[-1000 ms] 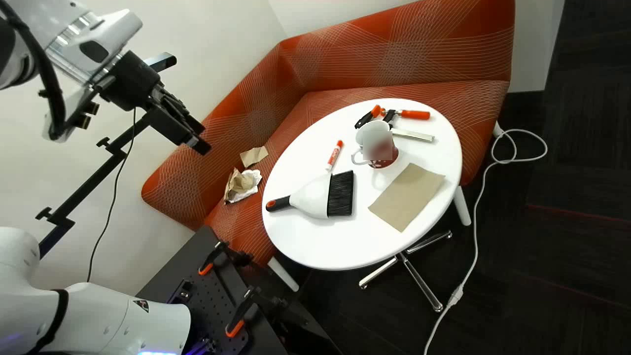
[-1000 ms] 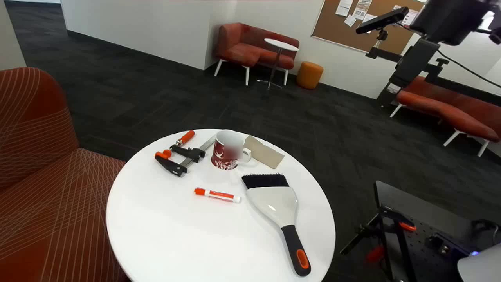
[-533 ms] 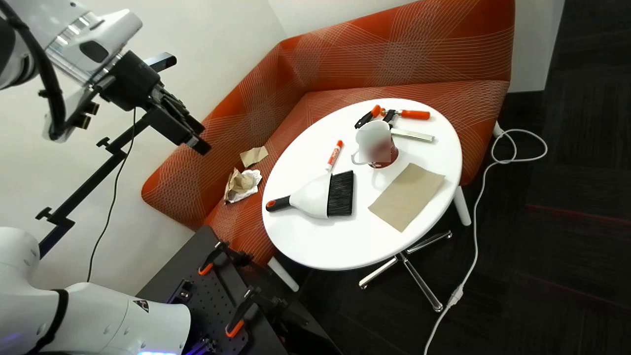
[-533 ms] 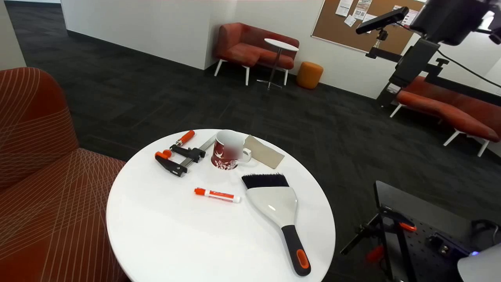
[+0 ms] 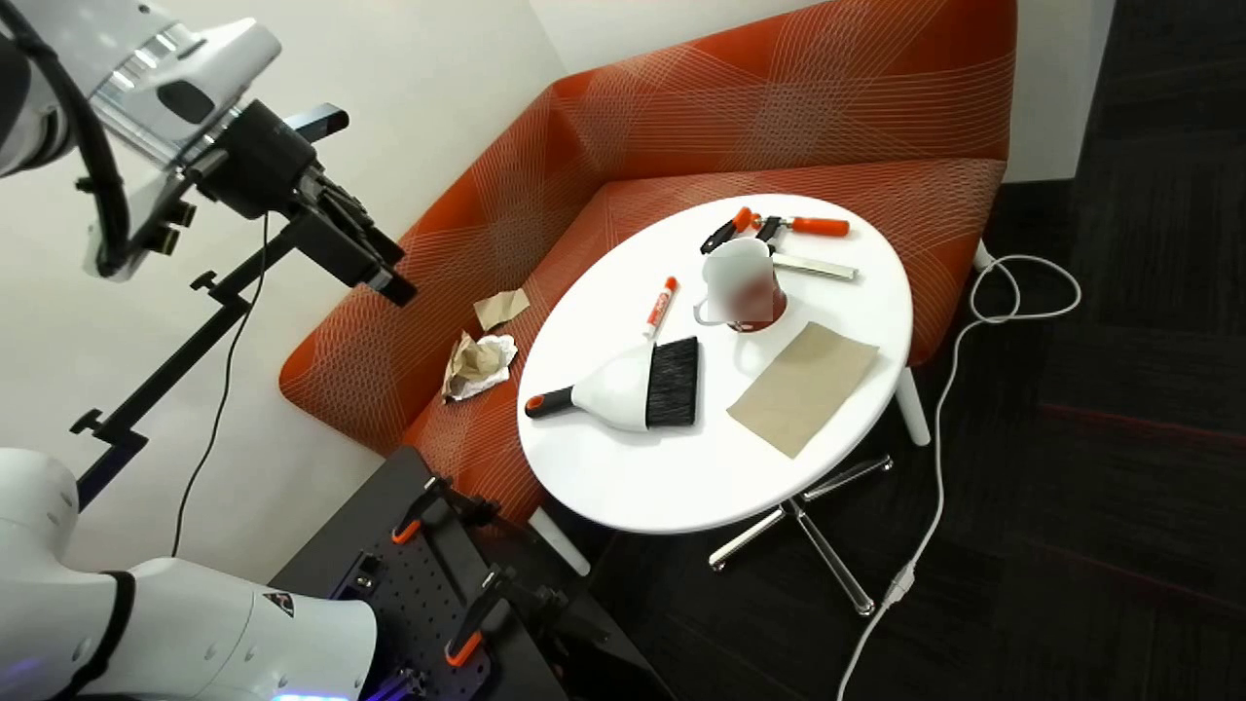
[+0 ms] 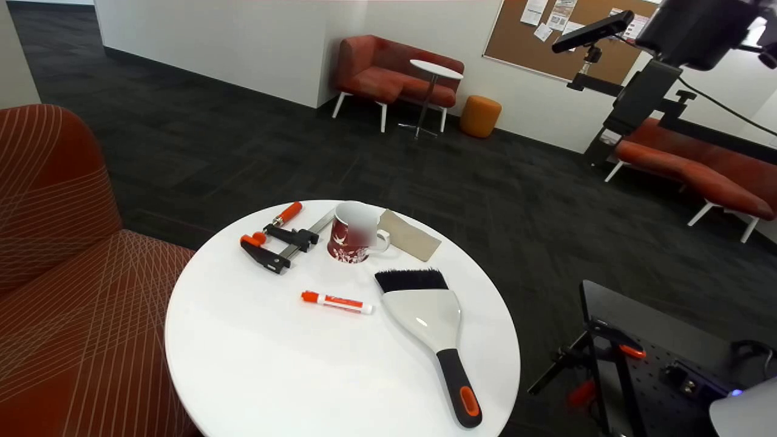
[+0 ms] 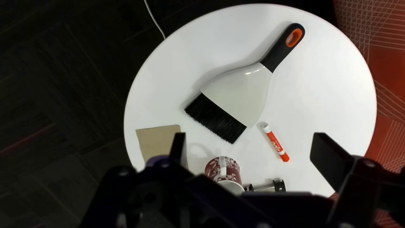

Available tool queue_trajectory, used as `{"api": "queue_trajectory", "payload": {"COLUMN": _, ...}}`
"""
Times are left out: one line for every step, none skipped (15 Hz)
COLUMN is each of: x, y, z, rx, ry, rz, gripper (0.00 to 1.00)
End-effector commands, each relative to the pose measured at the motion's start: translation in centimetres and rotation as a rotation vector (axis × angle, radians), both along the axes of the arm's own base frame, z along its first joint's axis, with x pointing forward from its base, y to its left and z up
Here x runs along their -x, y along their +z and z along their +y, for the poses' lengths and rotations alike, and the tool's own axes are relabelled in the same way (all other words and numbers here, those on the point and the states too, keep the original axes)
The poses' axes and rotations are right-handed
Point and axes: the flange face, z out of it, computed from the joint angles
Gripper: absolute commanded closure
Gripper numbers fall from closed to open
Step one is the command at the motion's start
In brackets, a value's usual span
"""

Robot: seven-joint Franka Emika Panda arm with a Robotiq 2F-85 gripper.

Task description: Put the marker in the mug

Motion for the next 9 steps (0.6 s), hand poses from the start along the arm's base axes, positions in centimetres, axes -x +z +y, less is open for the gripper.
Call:
{"api": "queue_trajectory", "payload": {"x": -0.7, "y": 0.2, "z": 0.8, "rx": 0.003, "ry": 0.023, "rz": -0.023, "gripper": 0.0}}
{"api": "queue_trajectory", "payload": {"x": -1.1, "y": 0.3, "z": 1.3, "rx": 0.007, "ry": 0.046, "rz": -0.035, "gripper": 0.0}}
{"api": "queue_trajectory", "payload": {"x": -1.7, "y": 0.4, "z": 2.1, "rx": 0.015, "ry": 0.071, "rz": -0.052, "gripper": 0.0}}
{"api": "queue_trajectory", "payload": {"x": -2.3, "y": 0.4, "z": 2.8, "rx": 0.022, "ry": 0.095, "rz": -0.072, "gripper": 0.0}}
{"api": "queue_trajectory", "payload": {"x": -3.0, "y": 0.3, "z": 3.7, "rx": 0.022, "ry": 0.125, "rz": -0.093, "gripper": 0.0}}
{"api": "queue_trajectory", "payload": {"x": -3.7, "y": 0.1, "z": 4.5, "rx": 0.02, "ry": 0.152, "rz": -0.112, "gripper": 0.0}}
{"api": "queue_trajectory", "payload": {"x": -4.5, "y": -0.2, "z": 5.2, "rx": 0.017, "ry": 0.182, "rz": -0.127, "gripper": 0.0}}
{"api": "queue_trajectory", "payload": {"x": -5.5, "y": -0.8, "z": 5.9, "rx": 0.031, "ry": 0.222, "rz": -0.143, "gripper": 0.0}}
{"api": "queue_trajectory", "payload": {"x": -6.3, "y": -1.3, "z": 6.4, "rx": 0.026, "ry": 0.252, "rz": -0.153, "gripper": 0.0}}
